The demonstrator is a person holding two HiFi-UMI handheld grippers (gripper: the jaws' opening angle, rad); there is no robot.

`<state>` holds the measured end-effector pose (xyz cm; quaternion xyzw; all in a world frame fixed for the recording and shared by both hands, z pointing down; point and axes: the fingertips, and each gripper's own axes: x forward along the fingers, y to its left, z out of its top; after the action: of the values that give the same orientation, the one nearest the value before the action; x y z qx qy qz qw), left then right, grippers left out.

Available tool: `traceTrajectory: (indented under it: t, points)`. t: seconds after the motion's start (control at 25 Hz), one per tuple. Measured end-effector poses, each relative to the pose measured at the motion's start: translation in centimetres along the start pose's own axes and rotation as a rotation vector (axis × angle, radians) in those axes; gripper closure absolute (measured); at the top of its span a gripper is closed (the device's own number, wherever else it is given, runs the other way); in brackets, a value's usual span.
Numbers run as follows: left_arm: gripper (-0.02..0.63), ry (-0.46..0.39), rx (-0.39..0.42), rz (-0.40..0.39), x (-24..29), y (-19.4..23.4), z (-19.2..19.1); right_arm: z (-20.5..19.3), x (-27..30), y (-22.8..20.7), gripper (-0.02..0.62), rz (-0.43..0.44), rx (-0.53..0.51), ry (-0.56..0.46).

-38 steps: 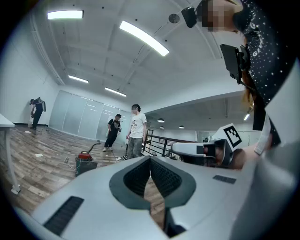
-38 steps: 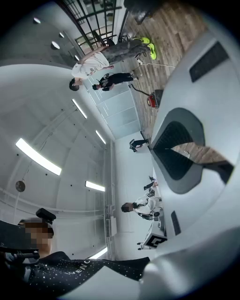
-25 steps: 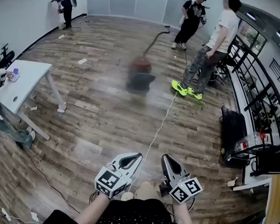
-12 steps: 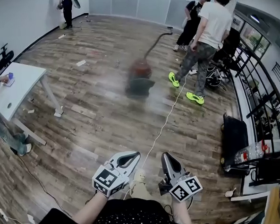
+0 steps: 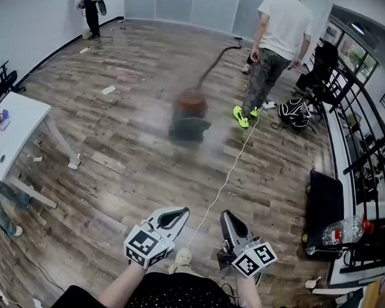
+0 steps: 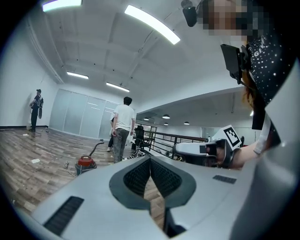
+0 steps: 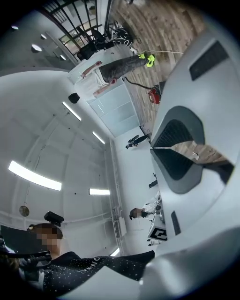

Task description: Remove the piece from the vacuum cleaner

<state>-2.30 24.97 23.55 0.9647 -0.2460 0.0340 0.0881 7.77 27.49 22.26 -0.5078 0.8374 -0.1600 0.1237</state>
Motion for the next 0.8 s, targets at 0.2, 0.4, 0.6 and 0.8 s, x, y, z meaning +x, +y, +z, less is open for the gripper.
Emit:
traceTrajectory:
  t: [0.2,0.4,0.6,0.8]
  points:
    - [0.597,0.003,-0.002,0.033,3.5,2.9,0.5,0.8,3.1,-3.6,0.584,0.032,0.008,0.017]
    - [0.597,0.004,-0.008,0.047,5.4,4.2,0.7,0.7,4.7,-5.1,0.584,0.056,0.025,0.038]
    - [0.597,0.026,-0.028,0.065,6.6,5.1,0.1,0.7,4.8,-7.0,0.584,0.033,0.046,0.048]
    - [0.597,0.036,-0.044,0.061,8.3,6.4,-0.3,1.0,6.1,-9.4,0.584,0.006,0.031,0.062]
